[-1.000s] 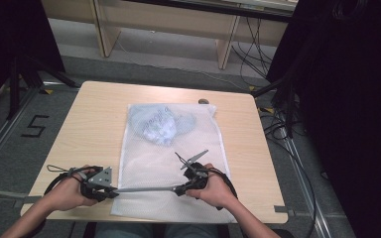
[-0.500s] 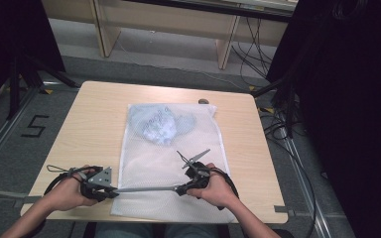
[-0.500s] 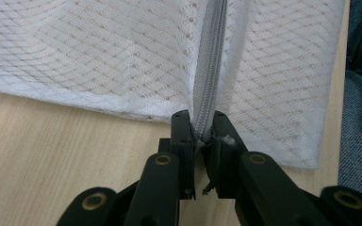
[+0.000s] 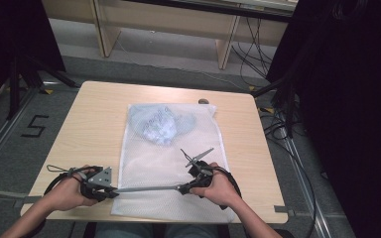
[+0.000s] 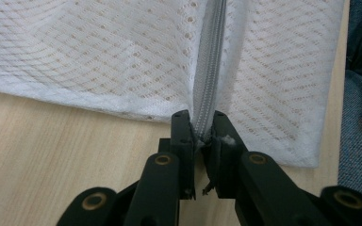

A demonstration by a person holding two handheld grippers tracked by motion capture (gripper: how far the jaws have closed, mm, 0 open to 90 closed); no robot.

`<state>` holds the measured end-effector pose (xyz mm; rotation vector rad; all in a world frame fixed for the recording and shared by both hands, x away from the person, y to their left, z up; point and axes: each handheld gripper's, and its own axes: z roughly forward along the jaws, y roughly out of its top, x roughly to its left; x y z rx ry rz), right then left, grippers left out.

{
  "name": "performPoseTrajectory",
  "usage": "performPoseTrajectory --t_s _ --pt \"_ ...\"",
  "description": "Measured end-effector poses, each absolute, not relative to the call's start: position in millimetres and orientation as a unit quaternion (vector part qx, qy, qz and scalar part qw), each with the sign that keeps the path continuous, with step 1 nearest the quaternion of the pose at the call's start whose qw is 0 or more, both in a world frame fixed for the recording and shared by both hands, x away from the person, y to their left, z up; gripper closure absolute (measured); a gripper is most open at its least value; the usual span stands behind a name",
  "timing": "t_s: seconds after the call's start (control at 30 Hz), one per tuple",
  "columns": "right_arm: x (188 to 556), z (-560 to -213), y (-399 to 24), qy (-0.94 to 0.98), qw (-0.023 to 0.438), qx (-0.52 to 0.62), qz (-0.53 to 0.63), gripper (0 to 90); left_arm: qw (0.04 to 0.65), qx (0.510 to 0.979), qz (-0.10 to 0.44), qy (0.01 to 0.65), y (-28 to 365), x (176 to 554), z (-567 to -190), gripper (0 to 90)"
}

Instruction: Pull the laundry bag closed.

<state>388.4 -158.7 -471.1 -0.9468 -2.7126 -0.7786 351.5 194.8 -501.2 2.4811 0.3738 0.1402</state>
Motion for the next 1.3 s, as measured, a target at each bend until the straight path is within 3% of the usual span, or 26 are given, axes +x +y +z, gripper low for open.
performPoseTrajectory --t_s 1.3 --pt "385.2 -466.0 -183.4 -0.899 0.096 -0.347 -0.251 87.0 0.294 0.946 0.048 0.130 195.7 354.4 -499.3 81.5"
